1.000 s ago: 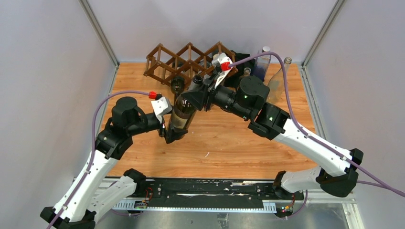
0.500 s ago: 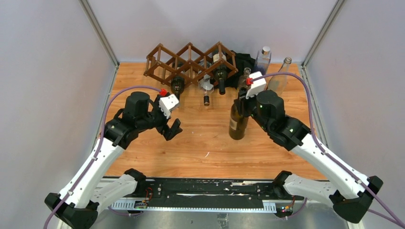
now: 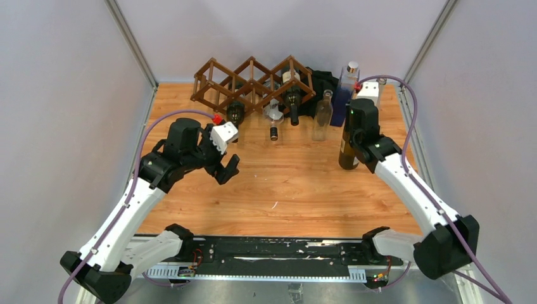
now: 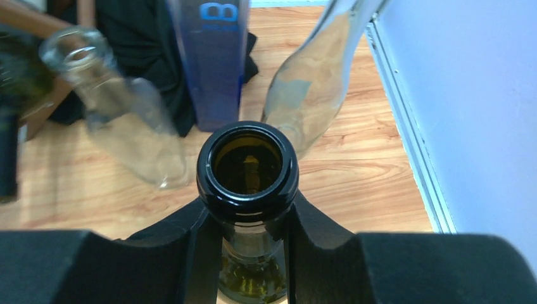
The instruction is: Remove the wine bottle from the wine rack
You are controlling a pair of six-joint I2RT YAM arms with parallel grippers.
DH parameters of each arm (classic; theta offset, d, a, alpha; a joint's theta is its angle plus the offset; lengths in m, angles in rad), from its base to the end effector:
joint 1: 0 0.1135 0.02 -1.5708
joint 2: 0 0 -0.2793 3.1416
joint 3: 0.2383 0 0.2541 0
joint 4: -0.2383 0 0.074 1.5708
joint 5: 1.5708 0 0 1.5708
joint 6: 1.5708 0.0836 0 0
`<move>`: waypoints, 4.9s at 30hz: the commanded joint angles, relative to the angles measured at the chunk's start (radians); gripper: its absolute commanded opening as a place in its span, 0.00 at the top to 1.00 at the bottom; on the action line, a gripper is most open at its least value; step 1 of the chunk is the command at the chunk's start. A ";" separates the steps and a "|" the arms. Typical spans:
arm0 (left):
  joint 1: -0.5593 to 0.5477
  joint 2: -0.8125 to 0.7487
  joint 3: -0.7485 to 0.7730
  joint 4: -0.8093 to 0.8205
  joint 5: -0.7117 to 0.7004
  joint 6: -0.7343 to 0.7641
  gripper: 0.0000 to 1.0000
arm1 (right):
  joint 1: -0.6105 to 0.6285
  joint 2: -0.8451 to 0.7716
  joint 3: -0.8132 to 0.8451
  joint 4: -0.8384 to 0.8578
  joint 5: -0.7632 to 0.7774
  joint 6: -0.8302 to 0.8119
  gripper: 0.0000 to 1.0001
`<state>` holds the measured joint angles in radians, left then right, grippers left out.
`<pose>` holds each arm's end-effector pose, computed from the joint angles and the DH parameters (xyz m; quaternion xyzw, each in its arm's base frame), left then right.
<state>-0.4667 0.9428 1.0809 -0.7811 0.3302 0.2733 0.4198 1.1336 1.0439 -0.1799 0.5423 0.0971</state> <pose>0.1796 -0.1208 0.3411 0.3876 0.7959 -0.1889 0.4251 0.2855 0.0802 0.3654 0.0370 0.7828 -0.0569 0.6186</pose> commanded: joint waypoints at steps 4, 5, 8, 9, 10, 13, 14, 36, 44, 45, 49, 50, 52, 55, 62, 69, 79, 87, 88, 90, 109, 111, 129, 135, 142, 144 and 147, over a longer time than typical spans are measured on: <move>0.006 -0.007 0.034 -0.053 -0.023 0.013 0.00 | -0.108 0.131 0.038 0.282 0.085 0.036 1.00; 0.006 -0.003 0.039 -0.062 -0.023 0.016 0.00 | -0.112 0.152 0.045 0.301 0.090 0.036 1.00; 0.007 0.005 0.052 -0.091 -0.028 0.020 0.00 | -0.115 0.208 0.055 0.380 0.080 0.023 1.00; 0.007 0.003 0.053 -0.094 -0.029 0.020 0.00 | -0.114 0.229 0.056 0.403 0.076 0.019 1.00; 0.007 0.001 0.054 -0.096 -0.029 0.018 0.00 | -0.114 0.245 0.059 0.421 0.074 0.016 1.00; 0.007 -0.007 0.055 -0.097 -0.030 0.018 0.00 | -0.116 0.290 0.065 0.483 0.070 0.006 1.00; 0.007 -0.007 0.059 -0.098 -0.031 0.019 0.00 | -0.117 0.303 0.065 0.503 0.072 0.001 1.00; 0.008 0.002 0.083 -0.103 -0.014 0.028 0.00 | -0.136 0.360 0.096 0.439 0.064 0.080 0.40; 0.008 0.003 0.084 -0.103 -0.017 0.028 0.00 | -0.136 0.285 0.152 0.372 0.030 0.045 0.10; 0.008 0.005 0.088 -0.104 -0.018 0.027 0.00 | -0.135 0.266 0.159 0.365 0.019 0.041 0.09; 0.008 0.021 0.099 -0.101 -0.026 0.024 0.00 | -0.136 0.178 0.182 0.317 -0.051 0.058 0.08; 0.008 0.027 0.102 -0.101 -0.039 0.031 0.00 | -0.136 0.162 0.220 0.264 -0.064 0.094 0.07; 0.008 0.046 0.111 -0.101 -0.070 0.041 0.00 | -0.136 0.150 0.303 0.098 -0.115 0.161 0.07; 0.009 0.064 0.119 -0.095 -0.083 0.043 0.00 | -0.121 0.127 0.344 0.047 -0.202 0.226 0.07; 0.010 0.063 0.117 -0.077 -0.076 0.032 0.00 | 0.021 0.254 0.505 -0.170 -0.278 0.234 0.10; 0.010 0.048 0.117 -0.076 -0.080 0.043 0.00 | 0.069 0.420 0.538 -0.197 -0.393 0.280 0.21; 0.010 0.041 0.108 -0.076 -0.077 0.046 0.00 | 0.091 0.679 0.663 -0.208 -0.430 0.289 0.32; 0.010 0.032 0.099 -0.076 -0.081 0.069 0.00 | 0.108 0.784 0.702 -0.209 -0.395 0.283 0.34; 0.010 0.030 0.098 -0.076 -0.080 0.070 0.00 | 0.110 0.794 0.702 -0.208 -0.391 0.283 0.34; 0.010 0.028 0.095 -0.076 -0.078 0.071 0.00 | 0.111 0.812 0.703 -0.207 -0.387 0.283 0.34; 0.010 0.025 0.091 -0.076 -0.077 0.075 0.00 | 0.113 0.927 0.790 -0.218 -0.346 0.229 0.48; 0.010 0.024 0.090 -0.076 -0.076 0.073 0.00 | 0.114 0.920 0.784 -0.215 -0.350 0.233 0.57; 0.010 0.032 0.075 -0.063 -0.060 0.077 0.00 | 0.224 0.690 0.495 -0.120 -0.306 0.344 1.00; 0.010 0.026 0.067 -0.057 -0.063 0.091 0.00 | 0.271 0.558 0.320 -0.069 -0.293 0.418 1.00; 0.010 0.027 0.057 -0.049 -0.057 0.105 0.00 | 0.298 0.410 0.160 -0.046 -0.336 0.489 1.00; 0.010 0.027 0.057 -0.048 -0.056 0.113 0.00 | 0.312 0.364 0.118 -0.032 -0.339 0.499 1.00; 0.010 0.027 0.056 -0.049 -0.049 0.123 0.00 | 0.319 0.296 0.074 -0.031 -0.347 0.511 1.00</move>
<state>-0.4614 0.9775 1.1469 -0.8471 0.2630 0.3706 0.7097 1.5280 1.1572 -0.2783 0.2199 0.5713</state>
